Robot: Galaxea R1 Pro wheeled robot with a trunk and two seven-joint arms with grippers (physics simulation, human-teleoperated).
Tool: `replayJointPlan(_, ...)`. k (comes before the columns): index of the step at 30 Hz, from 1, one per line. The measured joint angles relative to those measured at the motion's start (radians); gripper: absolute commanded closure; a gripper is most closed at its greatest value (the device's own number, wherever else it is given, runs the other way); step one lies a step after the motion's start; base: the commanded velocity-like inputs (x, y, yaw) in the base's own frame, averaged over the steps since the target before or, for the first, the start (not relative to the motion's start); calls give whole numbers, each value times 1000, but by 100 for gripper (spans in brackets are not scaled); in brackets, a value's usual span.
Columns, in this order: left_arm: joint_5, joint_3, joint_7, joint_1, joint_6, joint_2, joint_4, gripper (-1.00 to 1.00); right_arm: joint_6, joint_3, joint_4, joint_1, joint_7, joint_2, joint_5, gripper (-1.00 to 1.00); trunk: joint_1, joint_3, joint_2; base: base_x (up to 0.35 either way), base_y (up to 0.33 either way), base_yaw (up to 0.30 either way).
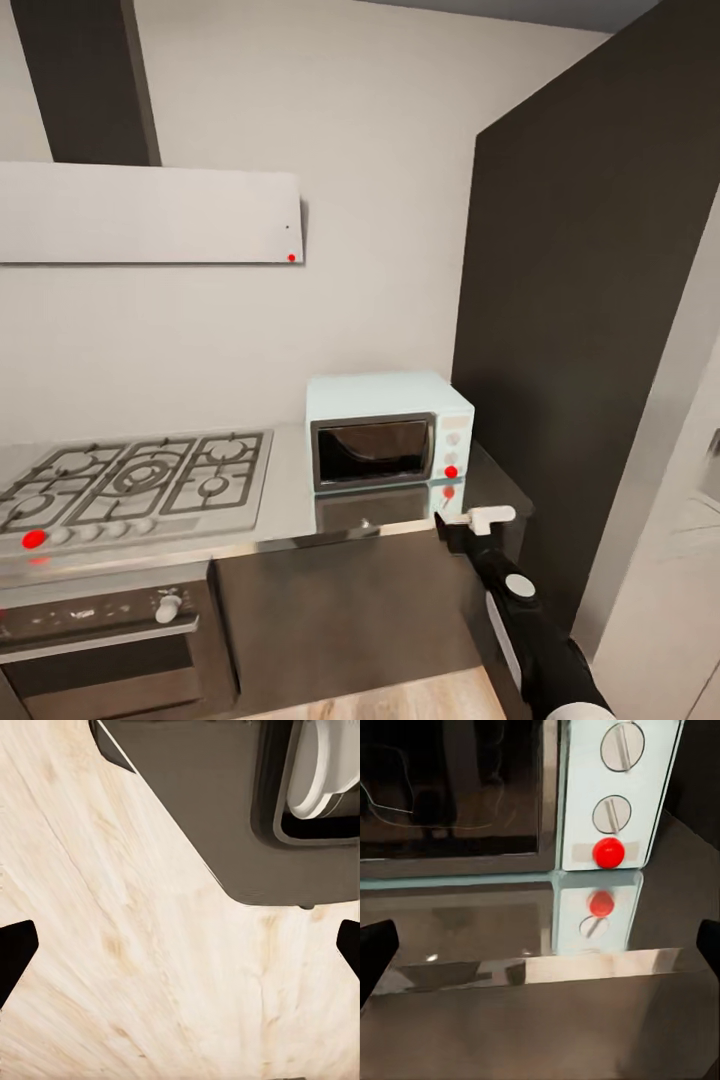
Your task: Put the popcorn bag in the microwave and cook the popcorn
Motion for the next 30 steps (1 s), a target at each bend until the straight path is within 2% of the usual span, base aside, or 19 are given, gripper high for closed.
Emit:
replayJointPlan(6, 0, 1, 0, 0, -42, 1, 0, -100, 1, 9, -5, 1, 0, 0, -11, -100, 0, 0, 0, 328, -11, 0)
replayJointPlan(12, 0, 23, 0, 0, -67, 0, 0, -100, 0, 6, 15, 2, -4, -1, -11, -100, 1, 0, 0, 66, -11, 0)
replayJointPlan(13, 0, 23, 0, 0, -69, 0, 0, -100, -2, 4, 41, 2, -5, -3, -10, -100, 1, 0, 0, 100, 0, 0)
replayJointPlan(16, 0, 24, 0, 0, -72, 0, 0, -100, -16, -38, 78, 2, -3, -10, -10, -100, 0, 0, 0, 210, -30, 0)
replayJointPlan(18, 0, 24, 0, 0, -78, 0, 0, -100, -40, -64, 91, 2, 0, -25, -10, -100, 0, 0, 0, 103, -25, 0)
replayJointPlan(19, 0, 24, 0, 0, -80, 0, 0, -100, -62, -80, 109, 2, 2, -44, -10, -100, 1, 0, 0, 38, -9, 0)
replayJointPlan(21, 0, 24, 0, 0, -81, 0, 0, -100, -109, -89, 149, 2, 5, -60, -10, -100, 1, 0, 0, 10, -3, 0)
replayJointPlan(23, 0, 24, 0, 0, -82, 0, 0, -100, -152, -91, 165, 2, 5, -66, -10, -100, 1, 0, 0, 4, -1, 0)
replayJointPlan(25, 0, 24, 0, 0, -82, 0, 0, -100, -192, -94, 174, 2, 26, -85, -9, -100, 1, 0, 0, 4, 0, 0)
replayJointPlan(30, 0, 24, 0, 0, -82, 0, 0, -100, -207, -95, 181, 2, 71, -98, -9, -100, 0, 0, 0, 216, 0, 0)
